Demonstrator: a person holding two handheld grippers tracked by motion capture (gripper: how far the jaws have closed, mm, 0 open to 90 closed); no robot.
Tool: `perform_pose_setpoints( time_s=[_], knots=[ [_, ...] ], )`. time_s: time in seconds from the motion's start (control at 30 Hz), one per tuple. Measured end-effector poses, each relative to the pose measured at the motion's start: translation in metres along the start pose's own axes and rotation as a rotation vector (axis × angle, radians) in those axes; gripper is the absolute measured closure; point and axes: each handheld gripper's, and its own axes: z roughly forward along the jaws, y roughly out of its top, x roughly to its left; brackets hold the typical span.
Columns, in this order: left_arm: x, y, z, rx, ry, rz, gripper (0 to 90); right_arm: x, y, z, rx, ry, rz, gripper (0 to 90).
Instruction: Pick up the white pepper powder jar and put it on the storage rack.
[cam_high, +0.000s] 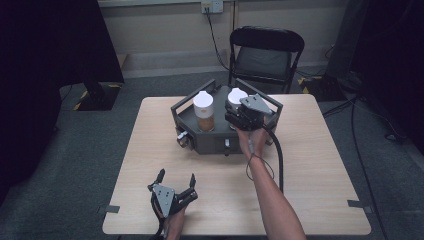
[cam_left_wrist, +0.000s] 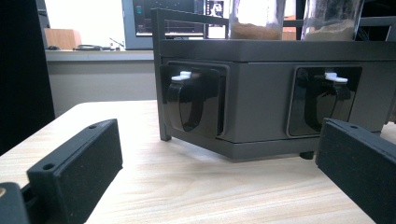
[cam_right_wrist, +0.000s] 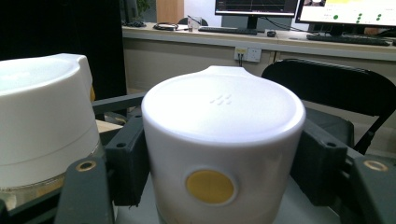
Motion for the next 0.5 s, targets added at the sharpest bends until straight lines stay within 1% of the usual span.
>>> perform_pose_setpoints(
  time_s=[0.1,0.33,0.37,0.43,0.47,0.5],
  knots=[
    [0.0000,0.0000,0.0000,0.000,0.000,0.000,0.1,0.0003,0.0000,0.0002,0.000,0.000,-0.004,29.9],
    [0.0000,0.0000,0.0000,0.000,0.000,0.000,0.1,0.0007,-0.0021,0.0005,-0.010,-0.005,0.007,28.9],
    [0.0000,0.0000,0.0000,0.000,0.000,0.000,0.1,0.0004,-0.0037,0.0003,-0.019,-0.002,0.012,24.0],
    [0.0000,0.0000,0.0000,0.000,0.000,0.000,0.1,0.0002,-0.0080,-0.0003,-0.051,-0.001,0.026,17.2],
    [0.0000,0.0000,0.0000,0.000,0.000,0.000,0.1,-0.0008,-0.0086,0.0001,-0.058,0.007,0.033,14.0],
    [0.0000,0.0000,0.0000,0.000,0.000,0.000,0.1,-0.0002,-0.0079,0.0008,-0.056,0.006,0.028,10.1]
  ],
)
